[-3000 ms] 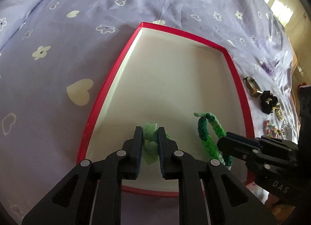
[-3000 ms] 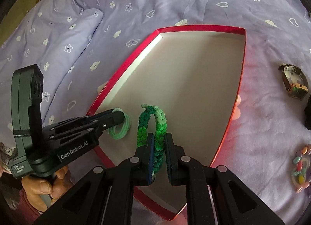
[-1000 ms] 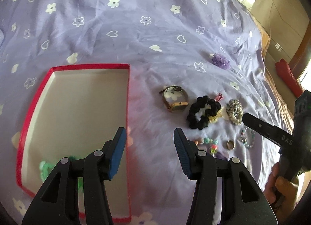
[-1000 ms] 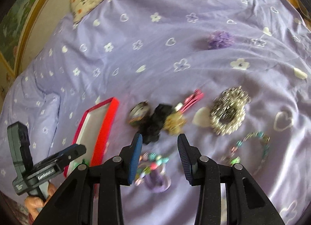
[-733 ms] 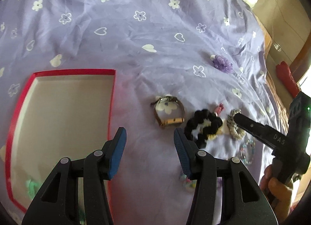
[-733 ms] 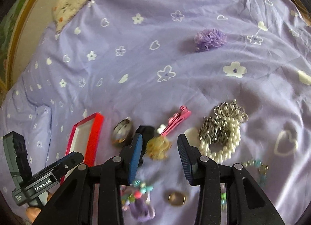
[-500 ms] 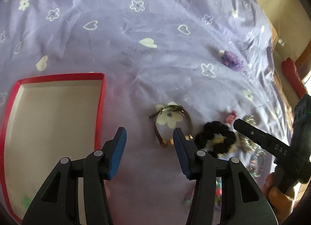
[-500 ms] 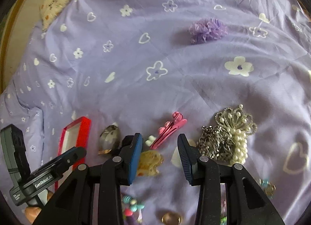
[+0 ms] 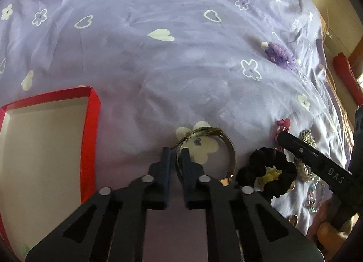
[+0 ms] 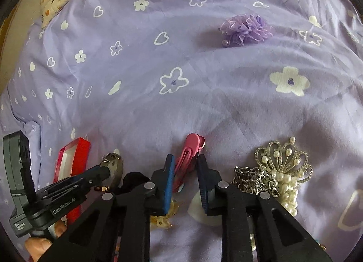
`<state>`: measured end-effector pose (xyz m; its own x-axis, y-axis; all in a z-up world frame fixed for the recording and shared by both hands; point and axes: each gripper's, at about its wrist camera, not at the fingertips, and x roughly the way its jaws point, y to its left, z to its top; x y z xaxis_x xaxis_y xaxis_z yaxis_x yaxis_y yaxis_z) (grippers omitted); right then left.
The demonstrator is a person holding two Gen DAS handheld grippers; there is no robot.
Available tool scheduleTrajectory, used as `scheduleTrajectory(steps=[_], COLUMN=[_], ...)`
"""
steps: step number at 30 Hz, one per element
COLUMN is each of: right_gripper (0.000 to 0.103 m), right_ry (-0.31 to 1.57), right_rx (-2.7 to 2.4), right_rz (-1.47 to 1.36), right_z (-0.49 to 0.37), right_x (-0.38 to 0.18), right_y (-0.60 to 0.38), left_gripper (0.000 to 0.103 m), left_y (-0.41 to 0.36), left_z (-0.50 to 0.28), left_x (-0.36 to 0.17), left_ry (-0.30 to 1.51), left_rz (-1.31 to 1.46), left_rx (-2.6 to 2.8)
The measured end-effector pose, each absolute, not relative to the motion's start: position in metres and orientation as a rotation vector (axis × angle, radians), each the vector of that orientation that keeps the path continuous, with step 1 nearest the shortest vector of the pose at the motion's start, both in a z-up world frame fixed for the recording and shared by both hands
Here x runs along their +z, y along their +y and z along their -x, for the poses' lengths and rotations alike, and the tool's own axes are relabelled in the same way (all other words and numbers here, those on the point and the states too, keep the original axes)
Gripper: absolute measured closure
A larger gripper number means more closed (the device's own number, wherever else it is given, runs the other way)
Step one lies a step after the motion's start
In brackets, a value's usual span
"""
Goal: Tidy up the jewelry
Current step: 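Grasp the gold watch with the left tool while the right tool grasps the pink hair clip, then carry the gold watch and pink hair clip over the box lid with both tools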
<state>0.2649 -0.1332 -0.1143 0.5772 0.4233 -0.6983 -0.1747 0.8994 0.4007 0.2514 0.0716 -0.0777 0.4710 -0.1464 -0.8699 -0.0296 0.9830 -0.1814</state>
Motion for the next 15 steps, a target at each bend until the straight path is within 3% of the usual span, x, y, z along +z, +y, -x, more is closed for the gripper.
scheduleTrajectory(steps=[15], right_gripper=[0.087], right_ry=[0.819], right_rx=[0.392], right_rz=[-0.354], right_z=[-0.242], right_x=[-0.092], right_y=[-0.142], left_gripper=[0.100], left_y=[0.083], left_z=[-0.219], left_x=[-0.050], left_ry=[0.990], left_rz=[0.229], left_rx=[-0.085])
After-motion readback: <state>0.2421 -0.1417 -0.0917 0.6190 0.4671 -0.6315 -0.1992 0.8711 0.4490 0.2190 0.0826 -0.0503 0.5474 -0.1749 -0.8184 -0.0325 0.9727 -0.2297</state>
